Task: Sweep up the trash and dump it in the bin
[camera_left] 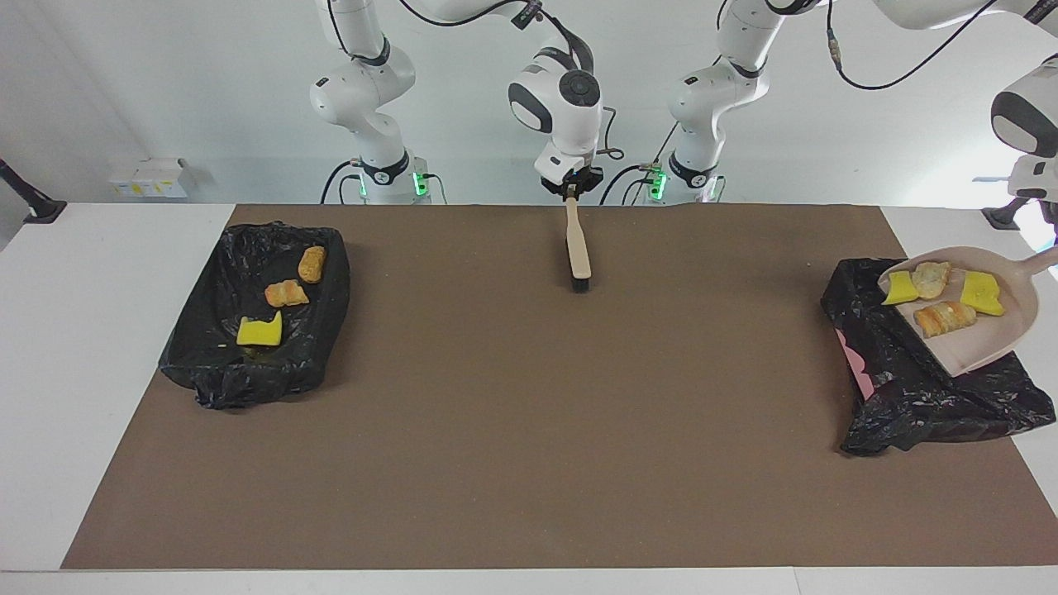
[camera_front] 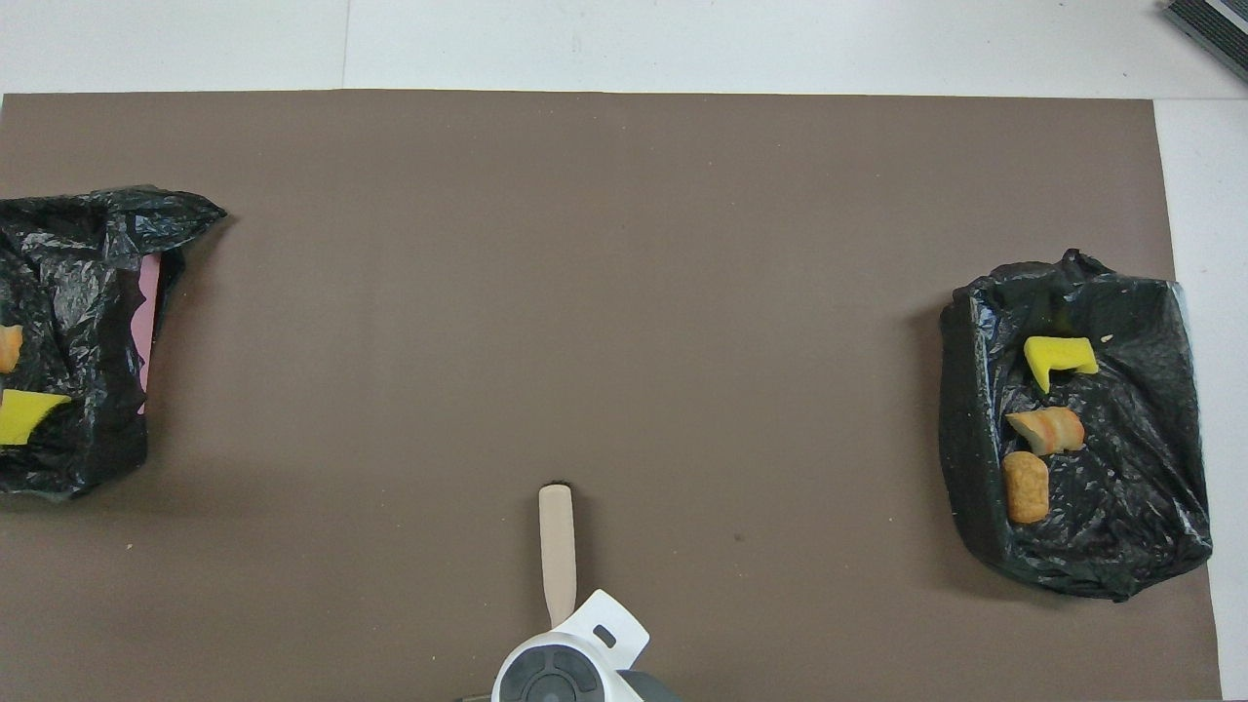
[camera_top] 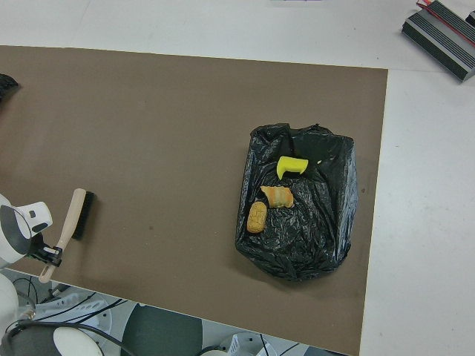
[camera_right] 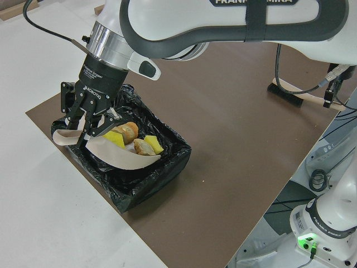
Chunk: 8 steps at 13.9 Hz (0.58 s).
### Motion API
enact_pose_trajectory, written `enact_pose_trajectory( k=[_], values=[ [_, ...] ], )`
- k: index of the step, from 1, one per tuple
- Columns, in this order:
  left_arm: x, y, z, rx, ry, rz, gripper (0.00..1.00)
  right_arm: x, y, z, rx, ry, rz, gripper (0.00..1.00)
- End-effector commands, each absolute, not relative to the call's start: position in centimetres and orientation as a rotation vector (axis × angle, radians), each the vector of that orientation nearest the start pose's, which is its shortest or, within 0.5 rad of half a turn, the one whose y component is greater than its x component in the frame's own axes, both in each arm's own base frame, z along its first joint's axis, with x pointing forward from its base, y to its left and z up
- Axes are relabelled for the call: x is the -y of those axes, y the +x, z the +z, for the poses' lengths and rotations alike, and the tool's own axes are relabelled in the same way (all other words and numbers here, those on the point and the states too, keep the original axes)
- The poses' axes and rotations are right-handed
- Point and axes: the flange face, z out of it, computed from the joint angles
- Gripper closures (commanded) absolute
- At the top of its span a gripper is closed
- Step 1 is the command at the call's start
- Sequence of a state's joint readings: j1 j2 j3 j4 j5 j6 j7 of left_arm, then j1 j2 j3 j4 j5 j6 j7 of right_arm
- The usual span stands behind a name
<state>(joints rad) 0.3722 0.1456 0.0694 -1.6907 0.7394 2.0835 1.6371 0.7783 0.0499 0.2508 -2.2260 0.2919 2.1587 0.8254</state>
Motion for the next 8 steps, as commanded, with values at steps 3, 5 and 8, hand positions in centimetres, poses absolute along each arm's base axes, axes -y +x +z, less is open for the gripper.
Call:
enact_pose_trajectory(
  k=[3,5,8],
  values=[
    [-26.2,57.9,56.5,-1.616,-1.679,0.752,1.0,-44.7,25.8,33.4,-0.017,-3.02,0.449,0.55],
    [-25.7,58.4,58.1,-1.576,-1.614,0.779,1.0,-44.8,26.2,33.4,-0.024,-3.017,0.454,0.36],
    [-23.8,58.8,59.3,-1.556,-1.601,0.841,1.0,-45.2,27.5,33.7,-0.043,-3.003,0.453,0.2]
  ],
)
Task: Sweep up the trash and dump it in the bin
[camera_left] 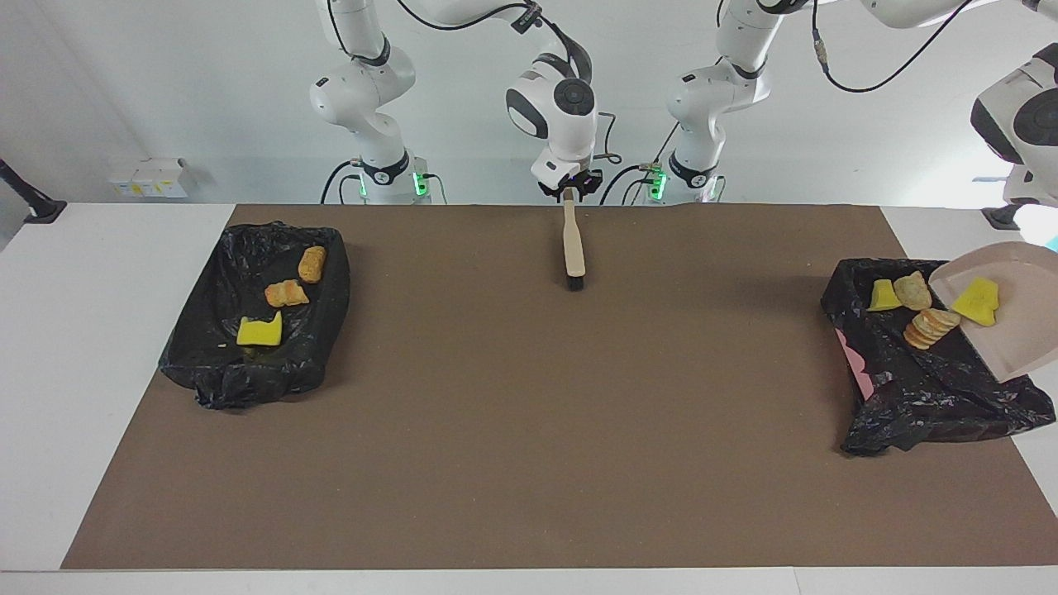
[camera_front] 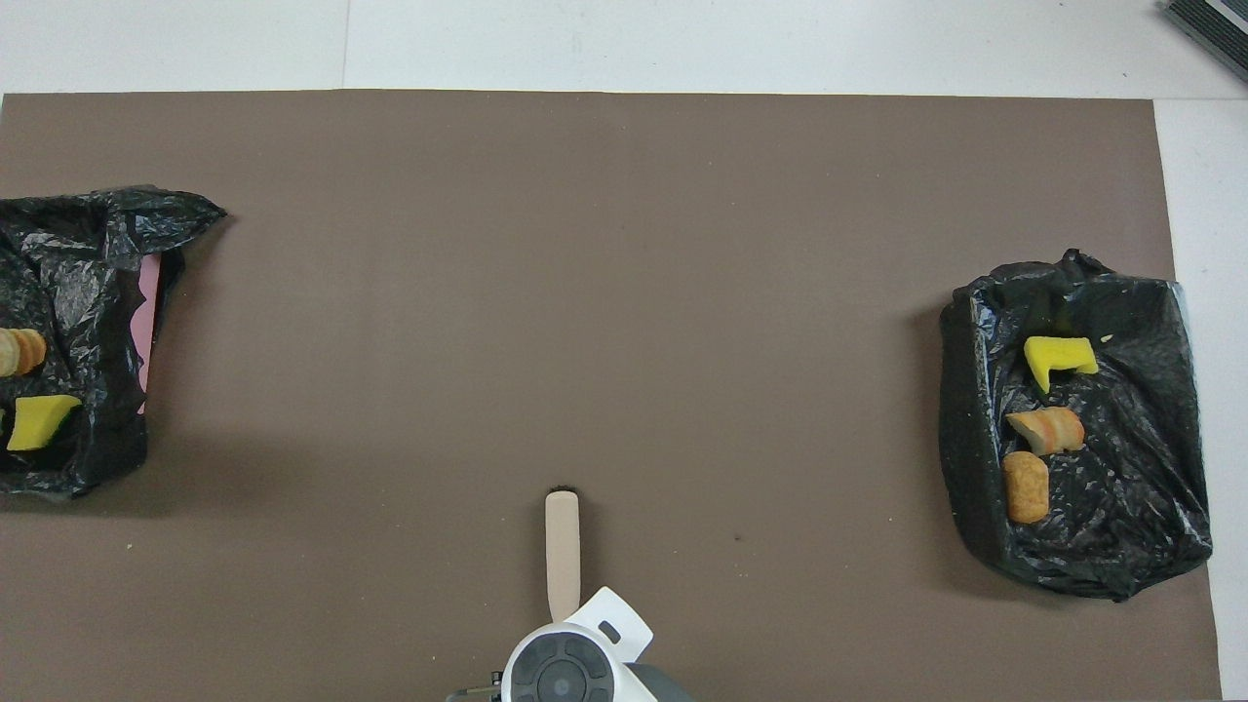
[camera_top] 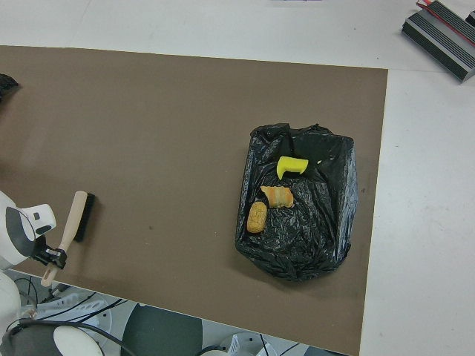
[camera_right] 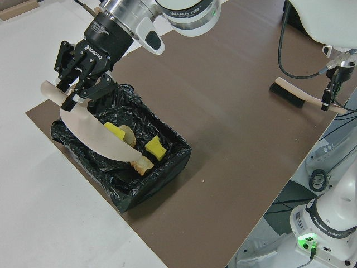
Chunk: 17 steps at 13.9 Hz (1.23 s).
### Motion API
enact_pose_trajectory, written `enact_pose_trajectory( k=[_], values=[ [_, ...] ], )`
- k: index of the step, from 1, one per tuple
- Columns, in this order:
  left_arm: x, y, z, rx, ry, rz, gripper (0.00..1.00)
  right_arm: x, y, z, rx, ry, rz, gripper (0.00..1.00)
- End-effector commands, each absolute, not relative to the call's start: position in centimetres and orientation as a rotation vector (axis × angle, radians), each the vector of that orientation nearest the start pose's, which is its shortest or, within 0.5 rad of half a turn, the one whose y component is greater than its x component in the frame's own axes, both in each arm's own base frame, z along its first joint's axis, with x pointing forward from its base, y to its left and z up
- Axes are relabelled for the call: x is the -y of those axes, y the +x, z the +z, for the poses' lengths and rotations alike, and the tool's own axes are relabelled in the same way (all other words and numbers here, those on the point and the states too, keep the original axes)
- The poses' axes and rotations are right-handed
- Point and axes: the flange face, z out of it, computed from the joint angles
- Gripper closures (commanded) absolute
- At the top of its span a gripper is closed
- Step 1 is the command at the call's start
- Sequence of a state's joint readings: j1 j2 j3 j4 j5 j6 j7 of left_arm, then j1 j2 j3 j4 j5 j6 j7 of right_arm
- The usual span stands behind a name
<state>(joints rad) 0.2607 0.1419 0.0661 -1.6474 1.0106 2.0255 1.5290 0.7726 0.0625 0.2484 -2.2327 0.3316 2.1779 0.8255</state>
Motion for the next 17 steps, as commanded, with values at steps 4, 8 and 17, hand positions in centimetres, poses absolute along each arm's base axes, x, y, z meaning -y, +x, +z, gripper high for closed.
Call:
enact_pose_trajectory(
  k=[4,8,17],
  values=[
    [-20.9,59.0,61.3,-1.533,-1.58,0.884,1.0,-43.5,32.0,37.6,-0.114,-2.95,0.349,0.0],
    [-17.5,59.9,63.0,-1.498,-1.46,0.941,1.0,-36.5,38.3,46.7,-0.284,-2.937,0.342,0.0],
    [-9.5,58.3,63.0,-1.412,-1.641,0.976,1.0,-18.7,49.9,60.7,-0.256,-3.085,0.056,0.0]
  ],
)
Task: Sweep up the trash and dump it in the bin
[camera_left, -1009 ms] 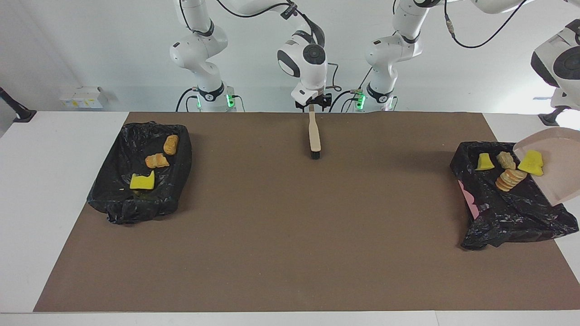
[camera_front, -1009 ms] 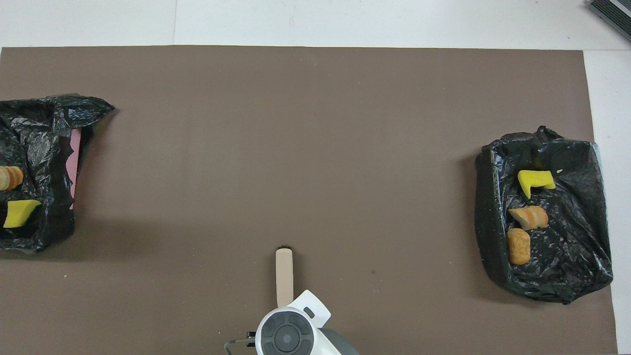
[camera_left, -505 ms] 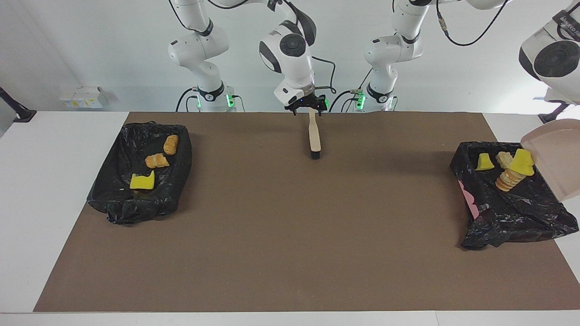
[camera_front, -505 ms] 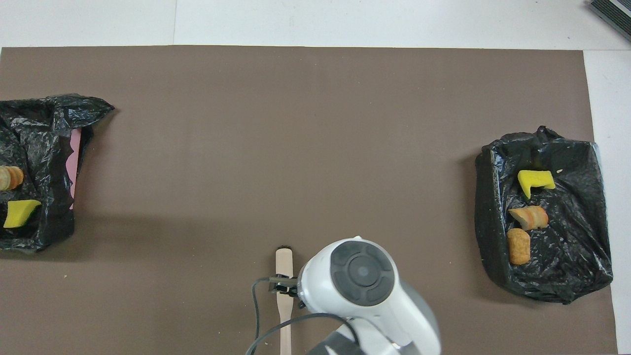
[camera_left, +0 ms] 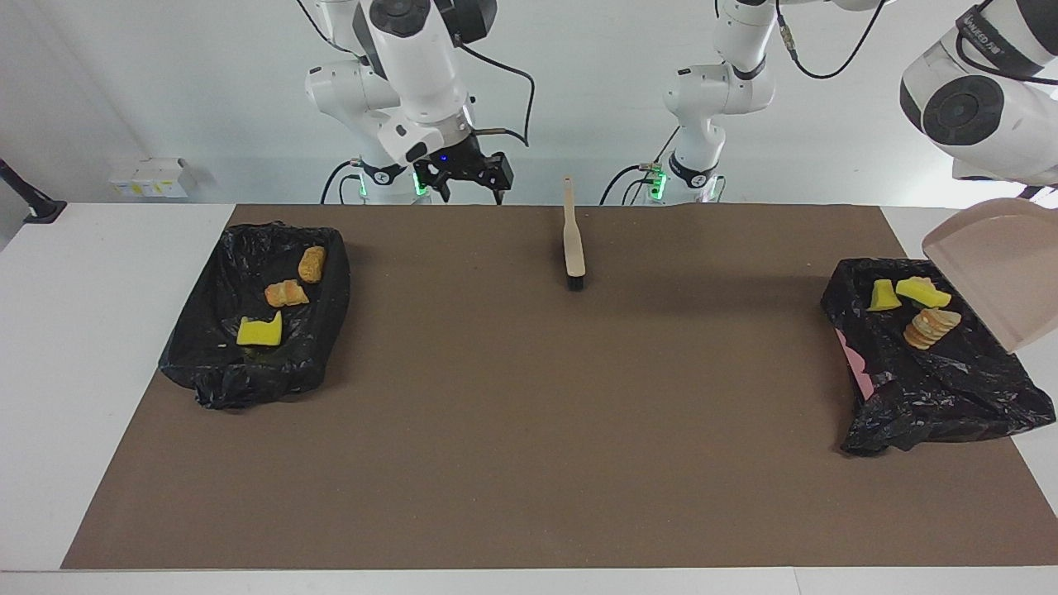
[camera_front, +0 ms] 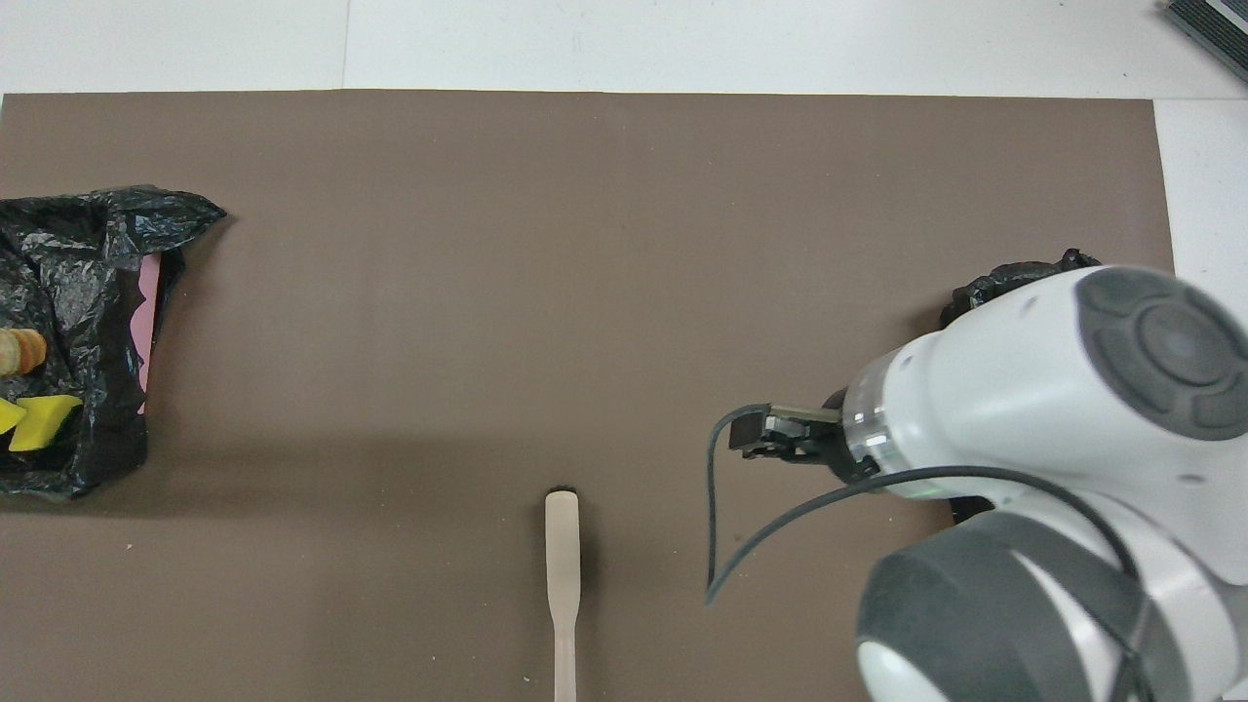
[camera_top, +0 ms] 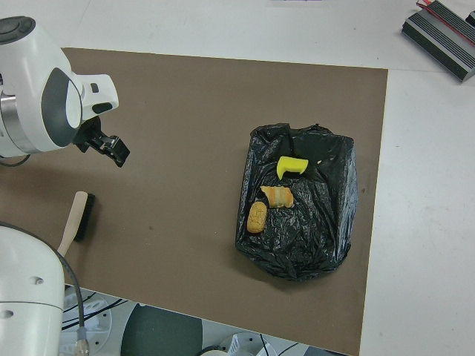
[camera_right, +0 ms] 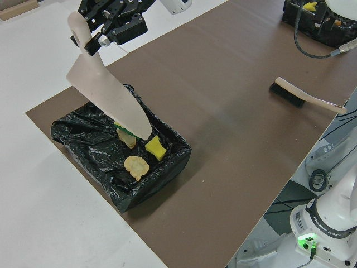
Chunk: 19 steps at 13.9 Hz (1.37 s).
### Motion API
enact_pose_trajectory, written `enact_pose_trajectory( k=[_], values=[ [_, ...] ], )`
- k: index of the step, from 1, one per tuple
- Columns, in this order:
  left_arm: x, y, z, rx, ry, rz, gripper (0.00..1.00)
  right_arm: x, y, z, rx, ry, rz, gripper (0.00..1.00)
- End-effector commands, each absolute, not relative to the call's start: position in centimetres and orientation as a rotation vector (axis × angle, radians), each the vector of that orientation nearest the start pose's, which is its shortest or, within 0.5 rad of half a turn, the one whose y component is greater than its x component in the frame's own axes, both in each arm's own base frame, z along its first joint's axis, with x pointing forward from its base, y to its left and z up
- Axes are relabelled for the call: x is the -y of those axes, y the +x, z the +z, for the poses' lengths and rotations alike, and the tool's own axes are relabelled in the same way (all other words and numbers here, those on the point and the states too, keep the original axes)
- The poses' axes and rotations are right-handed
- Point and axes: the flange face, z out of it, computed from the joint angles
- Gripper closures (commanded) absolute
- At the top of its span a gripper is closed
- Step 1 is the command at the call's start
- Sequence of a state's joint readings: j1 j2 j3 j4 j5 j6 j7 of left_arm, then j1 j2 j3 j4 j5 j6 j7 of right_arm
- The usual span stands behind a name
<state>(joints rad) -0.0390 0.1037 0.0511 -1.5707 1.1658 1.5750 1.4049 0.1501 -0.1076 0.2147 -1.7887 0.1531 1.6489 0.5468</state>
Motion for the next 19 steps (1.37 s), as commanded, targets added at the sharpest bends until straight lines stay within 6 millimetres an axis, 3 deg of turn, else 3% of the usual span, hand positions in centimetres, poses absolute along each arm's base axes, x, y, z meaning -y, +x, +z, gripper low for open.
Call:
enact_pose_trajectory(
  k=[1,5,9,13,19],
  values=[
    [-8.6,58.3,62.5,-1.431,-1.679,0.945,1.0,-17.8,50.3,61.8,-0.245,-3.122,0.013,0.0],
    [-5.8,56.8,60.5,-1.445,-1.968,0.804,1.0,-15.1,52.3,63.7,-0.285,-3.154,0.001,0.0],
    [-2.3,56.1,58.2,-1.437,-2.179,0.671,1.0,-13.5,52.8,63.7,-0.243,-3.166,0.0,0.0],
    [4.8,55.3,55.1,-1.353,-2.365,0.58,1.0,-12.9,52.9,63.7,-0.248,-3.2,-0.01,0.0],
    [15.4,53.6,51.6,-1.093,-2.67,0.486,1.0,-9.5,53.2,64.6,-0.27,-3.187,0.024,0.0]
  ],
)
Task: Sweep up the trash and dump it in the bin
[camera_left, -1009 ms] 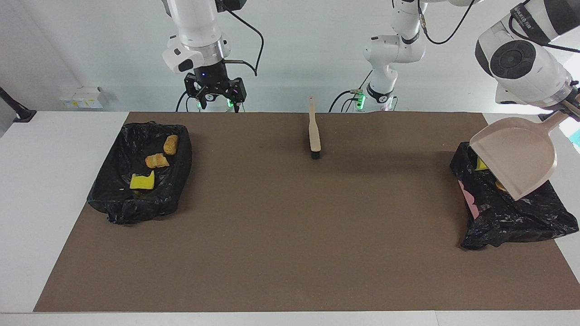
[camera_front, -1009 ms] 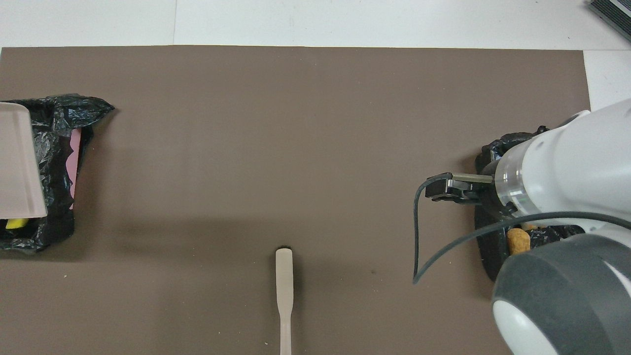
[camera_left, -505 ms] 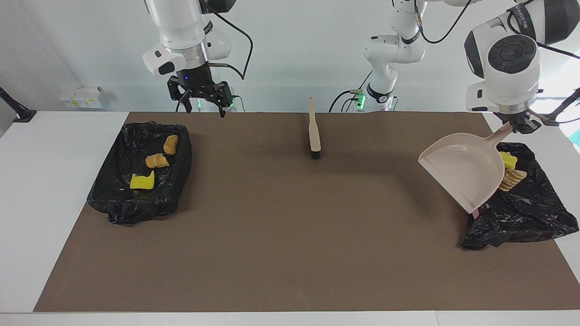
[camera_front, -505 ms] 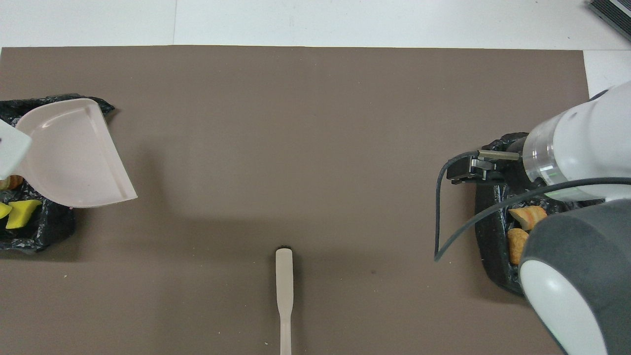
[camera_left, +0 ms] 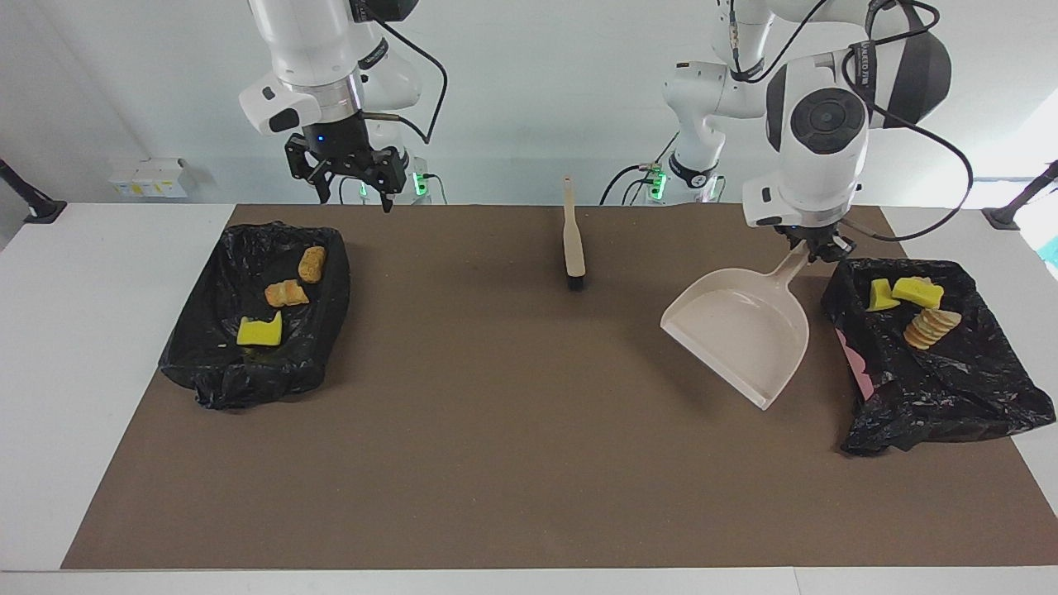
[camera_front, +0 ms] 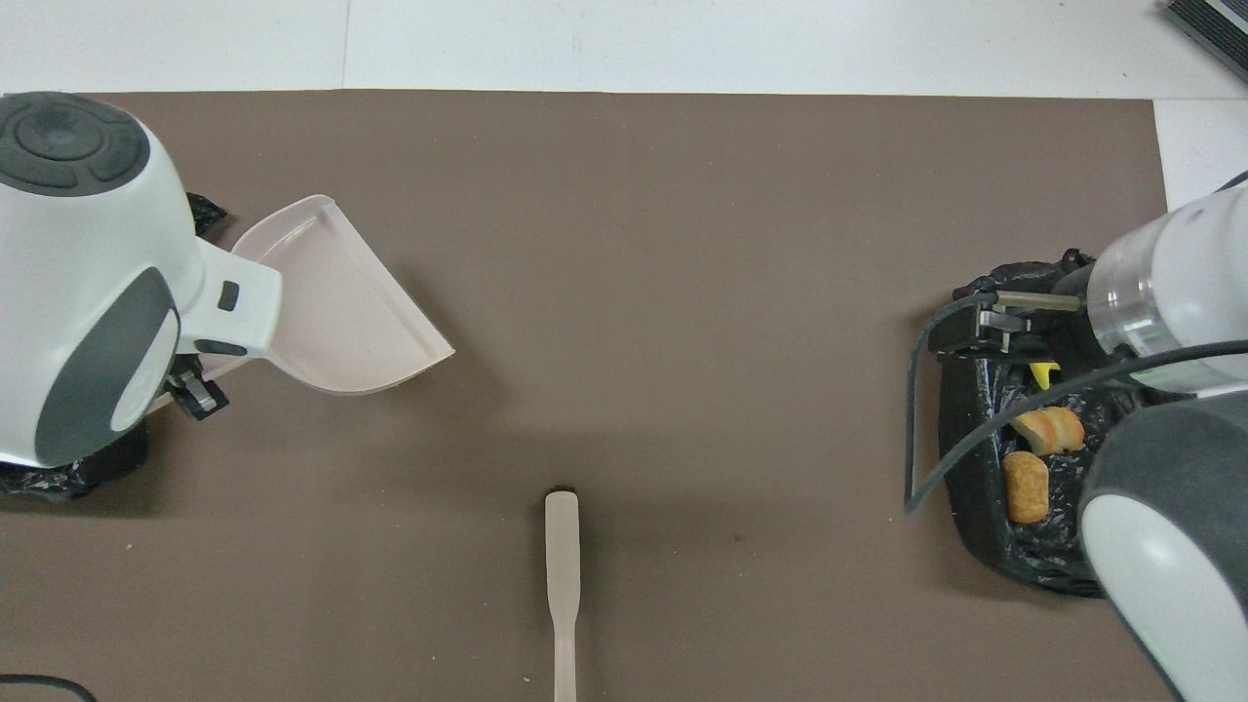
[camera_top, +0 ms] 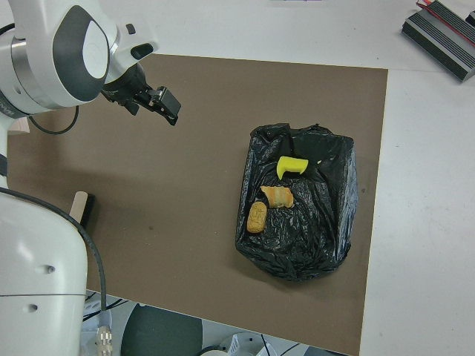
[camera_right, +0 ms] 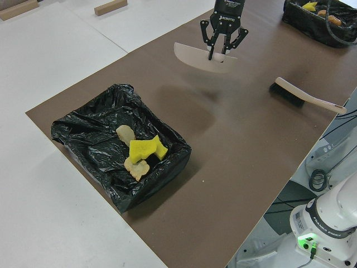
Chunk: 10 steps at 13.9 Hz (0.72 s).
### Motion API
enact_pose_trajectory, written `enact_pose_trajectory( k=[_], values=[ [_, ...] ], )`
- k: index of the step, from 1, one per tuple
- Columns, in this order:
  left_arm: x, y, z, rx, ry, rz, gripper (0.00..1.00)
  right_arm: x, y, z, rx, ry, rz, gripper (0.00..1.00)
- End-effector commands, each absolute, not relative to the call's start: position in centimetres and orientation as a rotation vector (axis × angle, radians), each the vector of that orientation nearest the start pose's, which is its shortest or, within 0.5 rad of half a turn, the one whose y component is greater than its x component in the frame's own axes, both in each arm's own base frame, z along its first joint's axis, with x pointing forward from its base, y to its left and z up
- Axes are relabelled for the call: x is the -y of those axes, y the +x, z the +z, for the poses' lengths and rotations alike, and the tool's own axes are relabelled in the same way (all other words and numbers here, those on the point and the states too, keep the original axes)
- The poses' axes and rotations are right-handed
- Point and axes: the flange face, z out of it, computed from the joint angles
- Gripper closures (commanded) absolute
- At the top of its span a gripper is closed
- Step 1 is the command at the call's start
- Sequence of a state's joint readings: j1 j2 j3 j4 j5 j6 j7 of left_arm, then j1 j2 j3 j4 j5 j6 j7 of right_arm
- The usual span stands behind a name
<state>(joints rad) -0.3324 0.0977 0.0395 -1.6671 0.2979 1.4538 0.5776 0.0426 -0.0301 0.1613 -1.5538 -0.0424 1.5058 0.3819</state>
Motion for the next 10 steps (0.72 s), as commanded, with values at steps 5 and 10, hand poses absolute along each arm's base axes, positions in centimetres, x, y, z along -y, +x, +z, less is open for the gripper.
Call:
enact_pose_trajectory(
  k=[5,10],
  values=[
    [27.3,51.6,47.9,-0.641,-2.919,0.361,1.0,-7.7,53.5,64.6,-0.247,-3.168,0.054,0.0],
    [35.2,51.4,41.8,-0.388,-3.089,0.209,1.0,-7.7,53.4,64.5,-0.137,-3.139,0.059,0.0]
  ],
)
